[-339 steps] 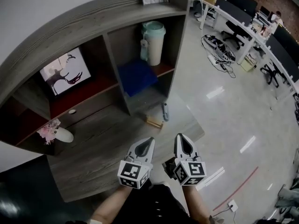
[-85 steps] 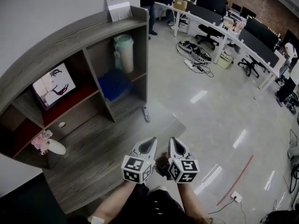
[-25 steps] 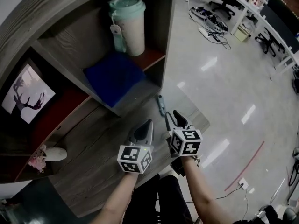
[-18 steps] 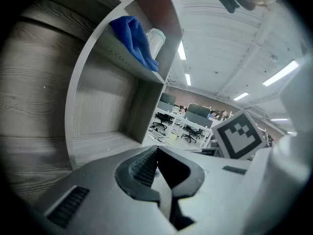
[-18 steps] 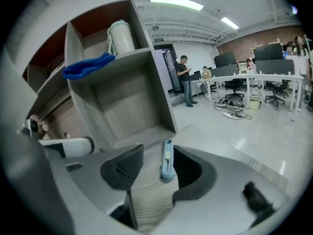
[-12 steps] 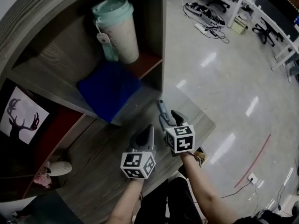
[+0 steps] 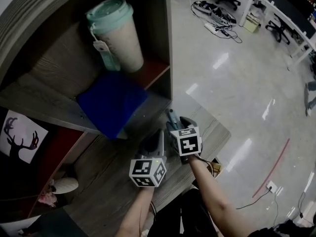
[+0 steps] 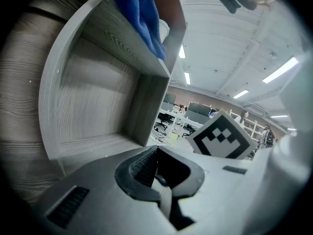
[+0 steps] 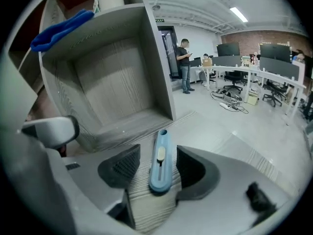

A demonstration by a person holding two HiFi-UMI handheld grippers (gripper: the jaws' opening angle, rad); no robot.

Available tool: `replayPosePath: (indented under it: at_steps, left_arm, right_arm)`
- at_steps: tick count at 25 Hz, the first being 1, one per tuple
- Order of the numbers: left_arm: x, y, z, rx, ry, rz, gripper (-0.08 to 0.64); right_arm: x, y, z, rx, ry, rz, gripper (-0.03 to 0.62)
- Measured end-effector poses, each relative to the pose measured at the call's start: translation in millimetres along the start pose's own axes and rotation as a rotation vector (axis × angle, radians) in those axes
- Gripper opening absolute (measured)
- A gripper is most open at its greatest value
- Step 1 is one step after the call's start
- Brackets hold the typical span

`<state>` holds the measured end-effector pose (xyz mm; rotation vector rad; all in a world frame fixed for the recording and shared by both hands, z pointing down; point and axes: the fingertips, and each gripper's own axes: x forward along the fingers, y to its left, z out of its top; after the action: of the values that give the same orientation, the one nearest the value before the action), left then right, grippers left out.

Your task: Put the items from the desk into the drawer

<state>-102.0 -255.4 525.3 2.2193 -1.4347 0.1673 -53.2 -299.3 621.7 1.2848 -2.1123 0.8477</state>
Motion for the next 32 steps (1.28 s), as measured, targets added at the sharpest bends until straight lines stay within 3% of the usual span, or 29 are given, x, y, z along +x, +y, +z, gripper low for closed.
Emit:
replayPosePath:
  at_steps: [4,13,21,32]
  left_arm:
    - [0.4,2.7,-4.0,-0.003,0.009,0.005,0.009]
    - [-5.9,6.9,-8.3,-0.03,0.012,0.017,0.009]
    - [-11.5,9.4,-13.2,-0.032,0.019,0.026,0.009]
    - [-17.8,8.4,-16.1,-0.03,0.022,0.028,0.009]
  right_arm:
    - [8.9,-1.0,-6.0,0.001,0.058,-0.015,0.236]
    - [10.8,-7.5,-7.2,-0.118,0.079,-0.137,0.189]
    - [8.7,-7.0,-8.1,-0.105,0.058,-0.154,0.144]
    - [-6.3,-7.6,-13.2,-0.061,0.02,-0.138,0.141]
